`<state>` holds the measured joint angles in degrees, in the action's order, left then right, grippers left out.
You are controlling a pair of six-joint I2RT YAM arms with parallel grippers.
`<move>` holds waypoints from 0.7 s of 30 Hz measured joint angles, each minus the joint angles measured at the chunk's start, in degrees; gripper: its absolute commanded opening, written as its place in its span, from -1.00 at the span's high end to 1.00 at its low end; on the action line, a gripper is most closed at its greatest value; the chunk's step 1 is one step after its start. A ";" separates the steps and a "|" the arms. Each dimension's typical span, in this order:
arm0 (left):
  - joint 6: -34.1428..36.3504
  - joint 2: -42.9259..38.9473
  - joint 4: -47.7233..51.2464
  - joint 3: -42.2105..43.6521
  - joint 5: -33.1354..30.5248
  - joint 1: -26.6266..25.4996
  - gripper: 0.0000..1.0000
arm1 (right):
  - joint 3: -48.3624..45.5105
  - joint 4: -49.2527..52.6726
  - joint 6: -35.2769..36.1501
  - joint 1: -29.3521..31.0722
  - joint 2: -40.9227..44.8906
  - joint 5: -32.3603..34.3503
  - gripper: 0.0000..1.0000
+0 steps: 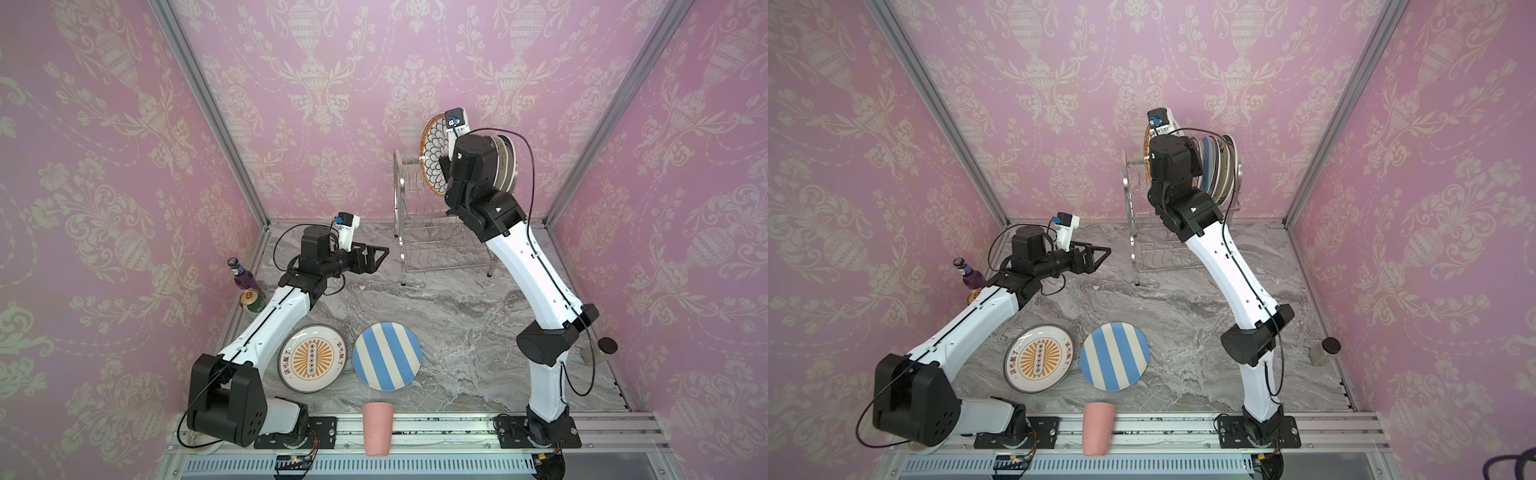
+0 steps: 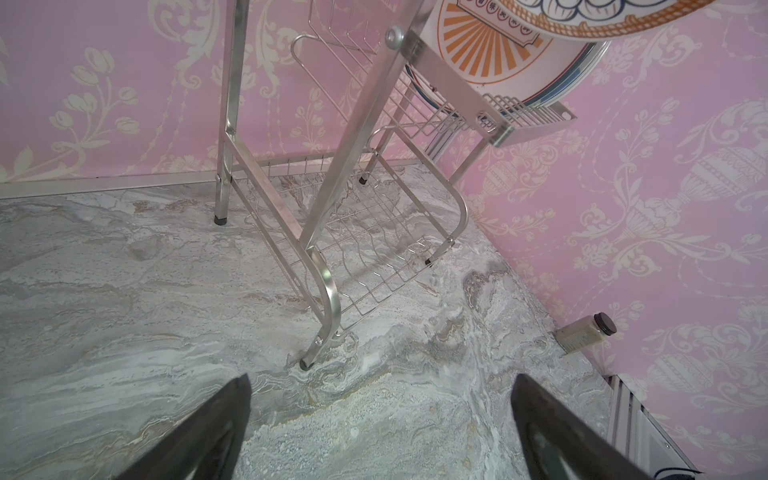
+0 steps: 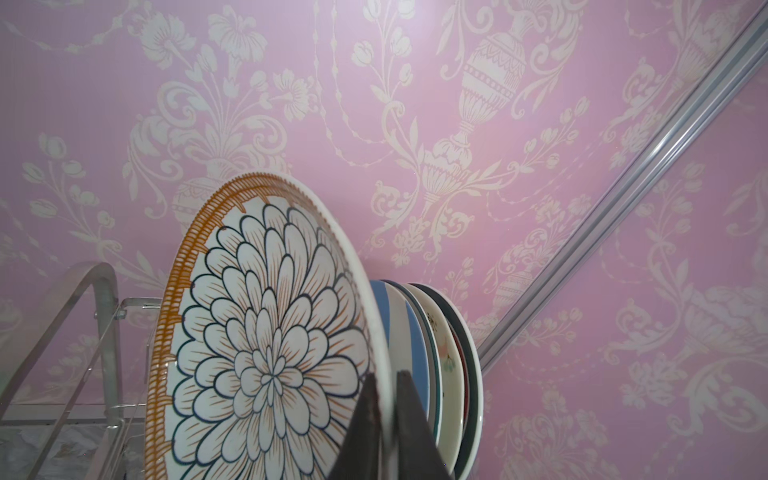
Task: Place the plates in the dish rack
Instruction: 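Lower the floral plate into the rack's upper tier beside the other plates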
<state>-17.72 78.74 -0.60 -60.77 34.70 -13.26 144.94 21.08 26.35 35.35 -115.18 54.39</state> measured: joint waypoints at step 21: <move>-4.33 -0.92 -5.05 7.13 1.44 0.42 -0.99 | -0.33 -21.49 20.41 -0.79 -7.28 10.75 1.00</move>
<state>-22.04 77.82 -5.65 -53.65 36.14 -12.84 144.62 -0.40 46.76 34.57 -122.45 65.14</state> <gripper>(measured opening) 0.994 0.091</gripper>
